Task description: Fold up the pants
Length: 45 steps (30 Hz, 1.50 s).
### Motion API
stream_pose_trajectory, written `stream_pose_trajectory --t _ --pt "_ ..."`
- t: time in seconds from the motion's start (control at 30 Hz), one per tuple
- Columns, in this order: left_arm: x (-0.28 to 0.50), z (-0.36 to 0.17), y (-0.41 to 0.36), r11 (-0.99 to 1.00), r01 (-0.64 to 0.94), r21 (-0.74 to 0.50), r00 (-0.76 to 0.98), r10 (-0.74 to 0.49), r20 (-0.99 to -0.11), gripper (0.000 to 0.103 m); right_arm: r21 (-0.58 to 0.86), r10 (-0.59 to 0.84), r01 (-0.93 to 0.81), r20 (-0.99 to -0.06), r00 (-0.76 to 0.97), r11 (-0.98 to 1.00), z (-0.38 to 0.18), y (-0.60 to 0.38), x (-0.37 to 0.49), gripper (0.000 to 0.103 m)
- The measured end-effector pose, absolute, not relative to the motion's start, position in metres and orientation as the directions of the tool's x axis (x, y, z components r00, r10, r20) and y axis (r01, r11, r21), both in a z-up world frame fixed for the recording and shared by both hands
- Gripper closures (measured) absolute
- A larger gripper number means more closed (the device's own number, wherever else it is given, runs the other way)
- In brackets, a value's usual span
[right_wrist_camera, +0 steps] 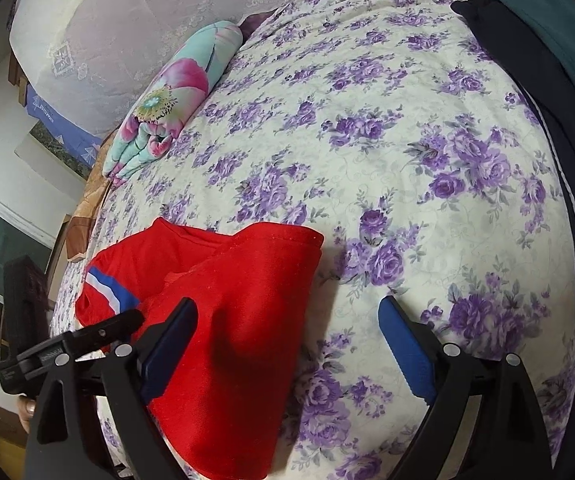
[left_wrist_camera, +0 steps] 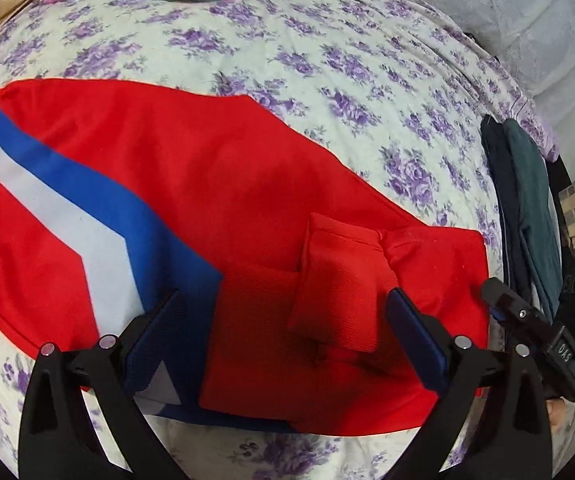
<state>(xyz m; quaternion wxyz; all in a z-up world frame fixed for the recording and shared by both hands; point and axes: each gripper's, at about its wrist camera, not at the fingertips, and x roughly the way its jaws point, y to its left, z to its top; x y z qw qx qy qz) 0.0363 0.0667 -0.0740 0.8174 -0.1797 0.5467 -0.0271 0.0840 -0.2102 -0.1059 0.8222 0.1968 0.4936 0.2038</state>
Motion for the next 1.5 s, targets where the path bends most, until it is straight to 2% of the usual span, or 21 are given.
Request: stream_pose_trajectory --t 0.1,0.2,0.3,0.33,0.37,0.4,0.5,0.73,0.8,0.87,0.9,0.97,1.0,1.07,1.27,1.37,1.43,1.5 --pt "0.036 -0.069 0.064 0.934 -0.133 -0.332 0.407 -0.254 -0.878 0.006 0.512 0.519 -0.145 -0.735 0.436 0.847 -0.106 -0.208 0.084 0.011" --pt "0.040 -0.077 0.056 0.913 -0.102 -0.395 0.359 -0.337 -0.870 0.006 0.506 0.514 -0.147 -0.737 0.438 0.850 -0.107 -0.207 0.084 0.010" --pt "0.041 -0.082 0.049 0.925 -0.104 -0.367 0.363 -0.308 -0.879 0.010 0.507 0.516 -0.147 -0.736 0.439 0.849 -0.107 -0.209 0.084 0.010" --pt "0.040 -0.082 0.048 0.925 -0.100 -0.366 0.372 -0.306 -0.876 0.025 0.507 0.515 -0.147 -0.736 0.440 0.849 -0.107 -0.208 0.084 0.010" --pt "0.040 -0.081 0.047 0.922 -0.088 -0.377 0.374 -0.320 -0.871 0.049 0.507 0.515 -0.147 -0.735 0.440 0.849 -0.107 -0.208 0.084 0.010" --pt "0.040 -0.079 0.045 0.914 -0.063 -0.400 0.371 -0.351 -0.860 0.067 0.511 0.520 -0.151 -0.732 0.440 0.846 -0.106 -0.208 0.084 0.010" --pt "0.040 -0.066 0.040 0.909 -0.033 -0.416 0.406 -0.368 -0.837 0.077 0.537 0.553 -0.171 -0.712 0.433 0.826 -0.105 -0.205 0.082 0.010" --pt "0.036 -0.024 0.023 0.966 0.038 -0.254 0.547 -0.233 -0.804 0.076 0.522 0.532 -0.168 -0.700 0.477 0.837 -0.099 -0.209 0.081 0.010" --pt "0.043 -0.035 0.025 0.982 0.010 -0.186 0.536 -0.162 -0.828 0.066 0.512 0.519 -0.157 -0.711 0.473 0.844 -0.101 -0.210 0.082 0.010" --pt "0.051 -0.063 0.032 0.989 -0.043 -0.144 0.449 -0.110 -0.887 0.058 0.498 0.508 -0.154 -0.726 0.464 0.853 -0.104 -0.209 0.083 0.010" --pt "0.051 -0.070 0.034 0.988 -0.051 -0.148 0.429 -0.112 -0.896 0.049 0.495 0.505 -0.154 -0.727 0.466 0.855 -0.104 -0.209 0.083 0.010" --pt "0.046 -0.075 0.043 0.983 -0.060 -0.175 0.436 -0.132 -0.890 0.041 0.483 0.494 -0.159 -0.722 0.485 0.861 -0.102 -0.209 0.081 0.010" --pt "0.044 -0.072 0.046 0.982 -0.063 -0.175 0.438 -0.130 -0.889 0.034 0.480 0.491 -0.162 -0.713 0.501 0.862 -0.100 -0.209 0.080 0.010" --pt "0.041 -0.065 0.055 0.982 -0.081 -0.171 0.442 -0.119 -0.889 0.025 0.472 0.489 -0.182 -0.687 0.538 0.863 -0.094 -0.209 0.077 0.010" --pt "0.033 -0.045 0.066 0.982 -0.110 -0.153 0.502 -0.078 -0.861 0.021 0.459 0.514 -0.252 -0.638 0.573 0.852 -0.082 -0.200 0.070 0.010" --pt "0.043 -0.045 0.068 0.955 -0.094 -0.281 0.468 -0.207 -0.859 0.021 0.446 0.506 -0.253 -0.655 0.561 0.859 -0.085 -0.195 0.071 0.010" --pt "0.047 -0.046 0.066 0.937 -0.096 -0.336 0.450 -0.261 -0.854 0.023 0.453 0.509 -0.248 -0.663 0.548 0.857 -0.088 -0.195 0.072 0.010" --pt "0.052 -0.048 0.065 0.926 -0.102 -0.364 0.425 -0.290 -0.858 0.036 0.465 0.515 -0.240 -0.664 0.541 0.852 -0.090 -0.197 0.073 0.010"
